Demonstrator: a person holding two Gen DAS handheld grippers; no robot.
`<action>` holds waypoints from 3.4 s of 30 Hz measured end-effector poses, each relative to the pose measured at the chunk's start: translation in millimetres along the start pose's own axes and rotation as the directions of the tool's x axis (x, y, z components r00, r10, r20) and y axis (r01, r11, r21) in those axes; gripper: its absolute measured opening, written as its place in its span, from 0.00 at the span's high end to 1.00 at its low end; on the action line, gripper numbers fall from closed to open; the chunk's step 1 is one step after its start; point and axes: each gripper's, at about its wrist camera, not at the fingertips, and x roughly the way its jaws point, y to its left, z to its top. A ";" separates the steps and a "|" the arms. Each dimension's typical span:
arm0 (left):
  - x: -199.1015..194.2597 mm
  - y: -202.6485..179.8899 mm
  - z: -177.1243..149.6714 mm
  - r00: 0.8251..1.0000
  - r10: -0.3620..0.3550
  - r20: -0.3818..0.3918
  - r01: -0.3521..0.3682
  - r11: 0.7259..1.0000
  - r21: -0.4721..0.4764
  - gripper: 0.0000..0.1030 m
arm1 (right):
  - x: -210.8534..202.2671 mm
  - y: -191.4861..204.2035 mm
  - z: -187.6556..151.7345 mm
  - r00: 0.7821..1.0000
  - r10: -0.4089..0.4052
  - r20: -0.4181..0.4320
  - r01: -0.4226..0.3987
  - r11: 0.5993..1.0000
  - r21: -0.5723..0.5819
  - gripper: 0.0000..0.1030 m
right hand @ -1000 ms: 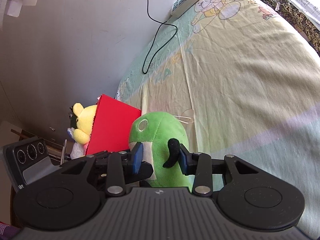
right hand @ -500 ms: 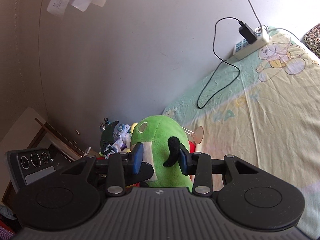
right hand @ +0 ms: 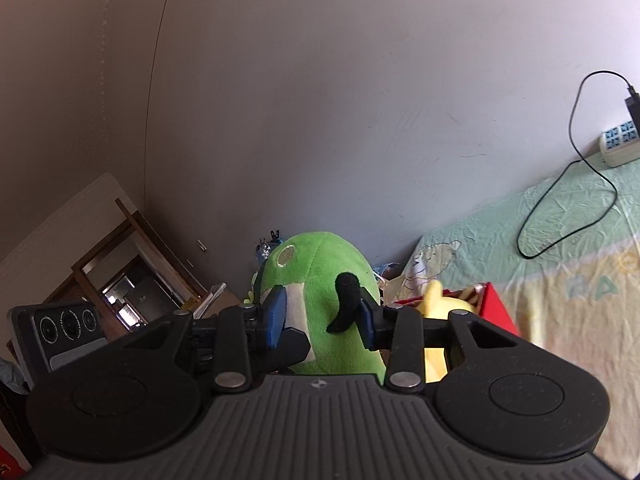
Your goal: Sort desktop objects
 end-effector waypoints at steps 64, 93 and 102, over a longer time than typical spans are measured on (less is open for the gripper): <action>11.4 161.2 -47.4 0.971 -0.014 -0.237 0.005 0.999 -0.037 0.11 | 130.5 59.7 -106.1 0.967 -0.247 -0.055 0.246 0.969 -0.029 0.64; 8.2 82.9 -33.9 0.909 0.275 -0.314 -0.279 0.960 0.032 0.04 | 65.2 67.5 -113.1 0.909 -0.418 -0.003 0.416 0.906 -0.076 0.62; 10.0 5.9 -32.2 0.934 0.194 -0.300 -0.205 0.979 -0.005 0.03 | 13.6 54.9 -93.0 0.908 -0.418 0.030 0.419 0.907 -0.037 0.62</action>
